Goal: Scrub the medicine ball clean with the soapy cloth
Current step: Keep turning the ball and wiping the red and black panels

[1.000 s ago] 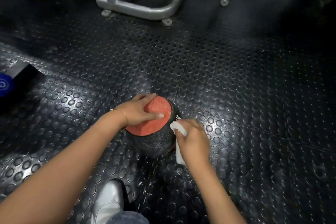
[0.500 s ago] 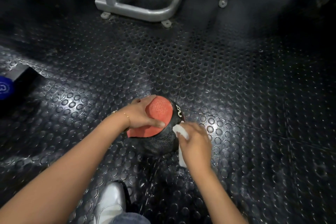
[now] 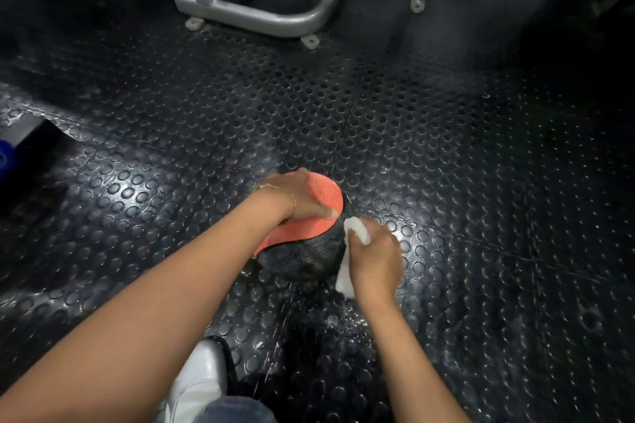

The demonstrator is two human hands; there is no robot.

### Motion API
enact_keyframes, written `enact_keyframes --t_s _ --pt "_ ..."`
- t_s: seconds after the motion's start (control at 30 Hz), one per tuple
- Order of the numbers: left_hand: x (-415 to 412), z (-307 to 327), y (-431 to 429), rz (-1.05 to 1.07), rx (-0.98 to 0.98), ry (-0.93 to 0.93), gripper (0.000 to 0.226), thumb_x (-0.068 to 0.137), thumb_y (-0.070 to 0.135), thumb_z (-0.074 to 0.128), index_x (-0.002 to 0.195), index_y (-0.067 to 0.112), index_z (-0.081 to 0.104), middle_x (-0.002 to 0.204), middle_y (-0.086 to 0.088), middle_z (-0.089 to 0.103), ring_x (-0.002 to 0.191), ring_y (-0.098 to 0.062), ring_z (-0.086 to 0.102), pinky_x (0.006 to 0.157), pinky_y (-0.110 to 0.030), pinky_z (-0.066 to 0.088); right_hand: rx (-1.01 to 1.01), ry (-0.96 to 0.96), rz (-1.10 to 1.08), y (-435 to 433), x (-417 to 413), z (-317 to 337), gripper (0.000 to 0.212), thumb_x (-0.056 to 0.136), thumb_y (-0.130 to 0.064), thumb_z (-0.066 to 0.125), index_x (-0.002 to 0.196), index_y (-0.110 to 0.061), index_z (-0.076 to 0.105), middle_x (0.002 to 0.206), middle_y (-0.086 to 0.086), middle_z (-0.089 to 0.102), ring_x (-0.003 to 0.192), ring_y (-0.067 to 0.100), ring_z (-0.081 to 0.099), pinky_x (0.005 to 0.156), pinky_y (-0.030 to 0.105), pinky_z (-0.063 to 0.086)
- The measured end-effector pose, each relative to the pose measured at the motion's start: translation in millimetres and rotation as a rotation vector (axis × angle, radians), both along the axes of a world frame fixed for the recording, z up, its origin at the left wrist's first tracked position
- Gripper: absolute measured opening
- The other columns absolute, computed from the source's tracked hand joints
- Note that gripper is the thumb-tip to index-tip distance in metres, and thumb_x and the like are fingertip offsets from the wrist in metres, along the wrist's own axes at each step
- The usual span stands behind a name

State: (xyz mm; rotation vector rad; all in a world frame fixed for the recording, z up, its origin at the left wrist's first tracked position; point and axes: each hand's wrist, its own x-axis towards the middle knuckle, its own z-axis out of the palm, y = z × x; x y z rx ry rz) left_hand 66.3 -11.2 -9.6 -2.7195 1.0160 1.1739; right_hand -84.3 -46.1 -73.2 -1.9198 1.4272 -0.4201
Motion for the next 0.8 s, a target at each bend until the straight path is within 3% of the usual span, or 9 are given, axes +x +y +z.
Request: enact_keyframes --t_s 0.13,0.3,0.4,0.47,0.53,0.6,0.7,0.8 --pt "-4 11 -4 0.005 0.033 0.006 0.096 0.080 0.061 0.059 0.151 0.022 0.006 0.155 -0.011 0.019 0.141 -0.037 0.019 0.108 -0.040 0.030 -0.145 -0.048 0.233 25 -13 0 0.027 0.079 -0.012 0.064 0.104 -0.020 0.068 0.107 -0.001 0.064 0.101 0.024 0.054 0.076 0.031 0.043" --pt "-14 8 -4 0.043 0.068 -0.082 0.100 0.079 0.072 0.049 0.151 0.019 0.006 0.153 -0.013 0.026 0.139 -0.036 0.025 0.107 -0.041 0.034 -0.007 -0.056 0.032 -1 -3 -6 0.023 0.086 -0.020 0.058 0.108 -0.023 0.065 0.102 0.000 0.065 0.097 0.024 0.057 0.071 0.030 0.044" --pt "-12 5 -6 0.034 0.166 -0.187 0.105 0.076 0.082 0.035 0.150 0.012 0.012 0.148 -0.013 0.035 0.130 -0.034 0.040 0.099 -0.039 0.038 0.022 -0.095 0.059 -3 -1 -9 0.025 0.088 -0.026 0.056 0.112 -0.021 0.060 0.106 0.003 0.062 0.099 0.023 0.055 0.075 0.029 0.044" --pt "-5 3 1 0.000 0.189 -0.192 0.105 0.076 0.083 0.030 0.150 0.011 0.011 0.150 -0.012 0.031 0.133 -0.034 0.037 0.104 -0.040 0.033 0.103 -0.122 0.091 -8 -3 -9 0.032 0.089 -0.030 0.054 0.119 -0.018 0.056 0.116 0.006 0.055 0.103 0.022 0.052 0.082 0.027 0.041" --pt "4 -2 12 -0.086 0.115 -0.101 0.107 0.075 0.079 0.044 0.151 0.022 -0.004 0.158 -0.009 0.006 0.143 -0.036 0.013 0.115 -0.049 0.019 0.182 -0.103 0.104 -17 -2 -8 0.039 0.091 -0.032 0.052 0.126 -0.014 0.052 0.123 0.007 0.045 0.105 0.021 0.049 0.087 0.025 0.036" --pt "11 -6 24 -0.204 0.039 0.022 0.117 0.069 0.067 0.066 0.145 0.040 -0.018 0.155 0.004 -0.023 0.144 -0.032 -0.012 0.116 -0.052 0.010 0.190 -0.129 0.114 -25 3 -6 0.037 0.090 -0.030 0.054 0.122 -0.013 0.054 0.120 0.007 0.047 0.097 0.018 0.051 0.085 0.021 0.038" --pt "11 -14 29 -0.279 -0.022 0.035 0.123 0.063 0.055 0.078 0.142 0.049 -0.015 0.154 0.009 -0.023 0.145 -0.030 0.000 0.115 -0.048 0.020 0.231 -0.368 0.000 -35 3 -1 0.022 0.085 -0.022 0.062 0.105 -0.017 0.054 0.097 -0.002 0.057 0.079 0.008 0.054 0.063 0.009 0.042" --pt "15 -17 29 -0.178 -0.100 0.063 0.123 0.058 0.053 0.082 0.144 0.047 -0.006 0.155 0.008 -0.012 0.140 -0.031 0.023 0.112 -0.044 0.029 0.361 -0.538 -0.099 -38 1 5 0.023 0.085 -0.028 0.063 0.099 -0.019 0.048 0.092 -0.001 0.058 0.077 0.013 0.057 0.060 0.021 0.047"
